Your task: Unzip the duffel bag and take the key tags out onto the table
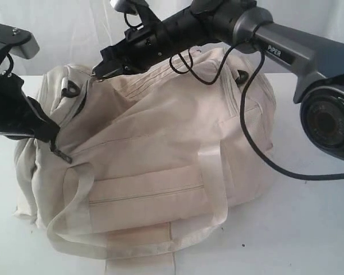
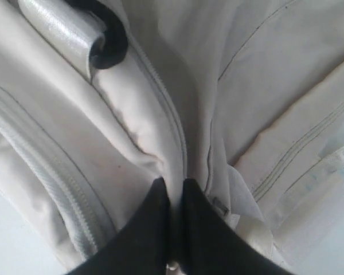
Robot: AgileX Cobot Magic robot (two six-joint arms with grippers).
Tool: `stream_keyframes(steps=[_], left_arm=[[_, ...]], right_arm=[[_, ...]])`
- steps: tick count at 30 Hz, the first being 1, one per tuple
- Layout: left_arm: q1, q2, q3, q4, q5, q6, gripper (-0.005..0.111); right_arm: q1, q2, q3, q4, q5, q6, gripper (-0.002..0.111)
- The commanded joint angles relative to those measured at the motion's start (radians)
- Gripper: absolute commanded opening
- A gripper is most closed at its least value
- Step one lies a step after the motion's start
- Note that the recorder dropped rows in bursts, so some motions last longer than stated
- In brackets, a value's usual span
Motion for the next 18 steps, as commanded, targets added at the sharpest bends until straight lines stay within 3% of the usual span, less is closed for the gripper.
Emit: stream_keyframes(steps=[1, 7, 13, 18], left_arm=[[-0.002, -0.024, 0.005, -0.082, 0.081, 0.033, 0.013], [-0.002, -0.025, 0.007, -0.051, 0.090, 0.033, 0.037], [-0.002, -0.025, 0.007, -0.008, 0.033, -0.033, 0.071], [-0.002, -0.025, -0.005, 0.055, -0.037, -0.137, 0.074]], right_arm=[[0.020, -0.002, -0.001, 0.012, 0.010, 0.003, 0.000], [0.025, -0.002, -0.001, -0.002, 0.010, 0.003, 0.000], [0.025, -0.002, -0.001, -0.007, 0.010, 0.003, 0.000], [0.025, -0.002, -0.001, -0.009, 0.010, 0.003, 0.000]])
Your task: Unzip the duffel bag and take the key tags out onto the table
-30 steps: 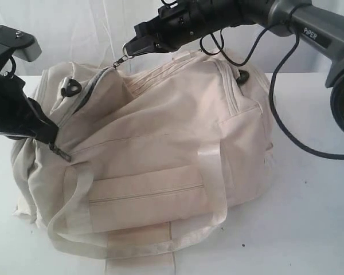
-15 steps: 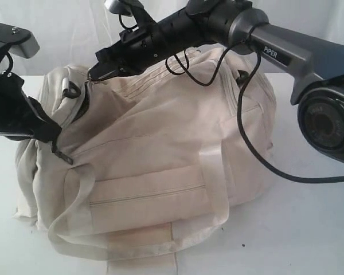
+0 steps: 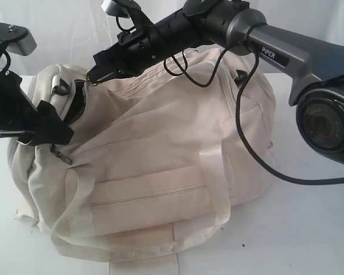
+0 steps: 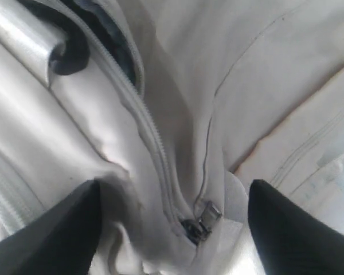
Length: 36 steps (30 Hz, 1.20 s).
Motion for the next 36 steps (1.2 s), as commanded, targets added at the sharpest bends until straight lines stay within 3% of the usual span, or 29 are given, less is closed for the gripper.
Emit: stream_keyframes(steps=[1, 7, 19, 23, 28, 36], left_arm=[[-0.002, -0.009, -0.020, 0.082, -0.028, -0.117, 0.074], [-0.002, 0.007, -0.093, 0.208, -0.060, -0.219, 0.074], [0.000, 0.256, -0.194, 0.213, -0.118, -0.219, 0.071], [0.000, 0.297, -0.194, 0.218, -0.119, -0.223, 0.051], [0.000, 0.309, -0.194, 0.263, -0.096, -0.225, 0.003], [0.000, 0.293, -0.194, 0.328, -0.070, -0.264, 0.000]], right_arm=[[-0.001, -0.002, -0.001, 0.006, 0.010, 0.002, 0.000], [-0.001, -0.002, -0.001, 0.006, 0.010, 0.002, 0.000], [-0.001, -0.002, -0.001, 0.004, -0.010, 0.002, 0.000], [-0.001, -0.002, -0.001, 0.002, -0.051, 0.002, 0.000], [-0.001, -0.002, -0.001, -0.014, -0.111, 0.002, 0.000], [-0.032, -0.002, -0.001, -0.084, -0.130, 0.055, 0.000]])
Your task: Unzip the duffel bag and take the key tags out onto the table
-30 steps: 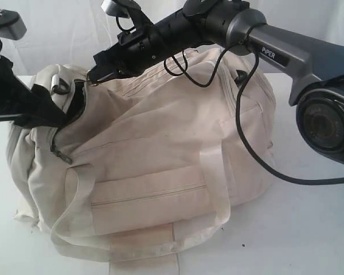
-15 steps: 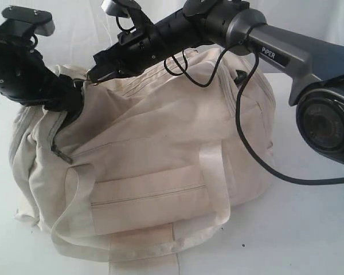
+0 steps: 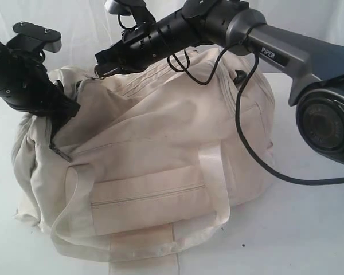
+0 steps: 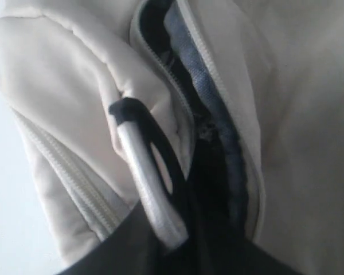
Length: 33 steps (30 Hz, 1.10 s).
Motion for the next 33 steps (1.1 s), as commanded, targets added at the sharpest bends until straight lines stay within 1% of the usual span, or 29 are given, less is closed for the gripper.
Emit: stream_keyframes(steps=[1, 5, 13, 18, 21, 26, 33], left_arm=[[0.000, -0.020, -0.003, 0.012, 0.044, -0.020, 0.000], [0.000, -0.036, -0.003, 0.013, 0.046, -0.020, 0.000], [0.000, -0.070, -0.003, 0.021, 0.043, -0.028, 0.000], [0.000, -0.144, -0.003, 0.168, 0.038, -0.144, 0.000], [0.000, -0.170, -0.003, 0.219, 0.056, -0.178, 0.000], [0.000, -0.173, -0.003, 0.219, 0.060, -0.178, 0.000], [0.000, -0.173, -0.003, 0.226, 0.060, -0.178, 0.000]], right_arm=[[-0.042, -0.002, -0.001, -0.010, -0.009, 0.021, 0.000], [-0.077, -0.002, -0.001, -0.004, 0.000, 0.036, 0.000], [-0.077, 0.000, -0.001, -0.008, 0.010, 0.032, 0.000], [-0.077, 0.000, -0.001, -0.034, 0.016, 0.036, 0.000], [-0.084, 0.000, -0.001, -0.051, 0.028, 0.041, 0.000], [-0.132, 0.000, -0.001, -0.055, 0.075, 0.054, 0.000], [-0.179, 0.000, -0.001, -0.060, 0.083, 0.054, 0.000]])
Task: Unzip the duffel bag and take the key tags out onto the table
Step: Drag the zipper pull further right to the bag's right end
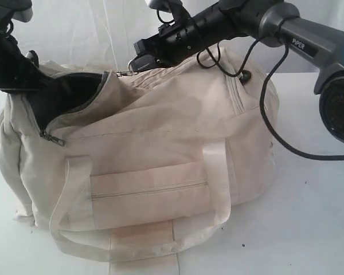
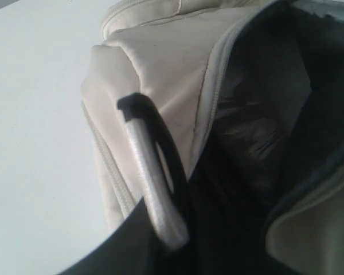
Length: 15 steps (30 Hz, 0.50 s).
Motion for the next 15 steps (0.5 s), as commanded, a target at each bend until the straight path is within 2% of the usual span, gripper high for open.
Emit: stream_keyframes(steps=[1, 15], left_arm=[[0.002, -0.026, -0.003, 0.040, 0.033, -0.014, 0.000], [0.002, -0.026, -0.003, 0.043, 0.037, -0.016, 0.000]], right_arm=[[-0.048, 0.000, -0.001, -0.055, -0.019, 0.000, 0.000], [-0.156, 0.000, -0.001, -0.093, -0.060, 0.013, 0.000]])
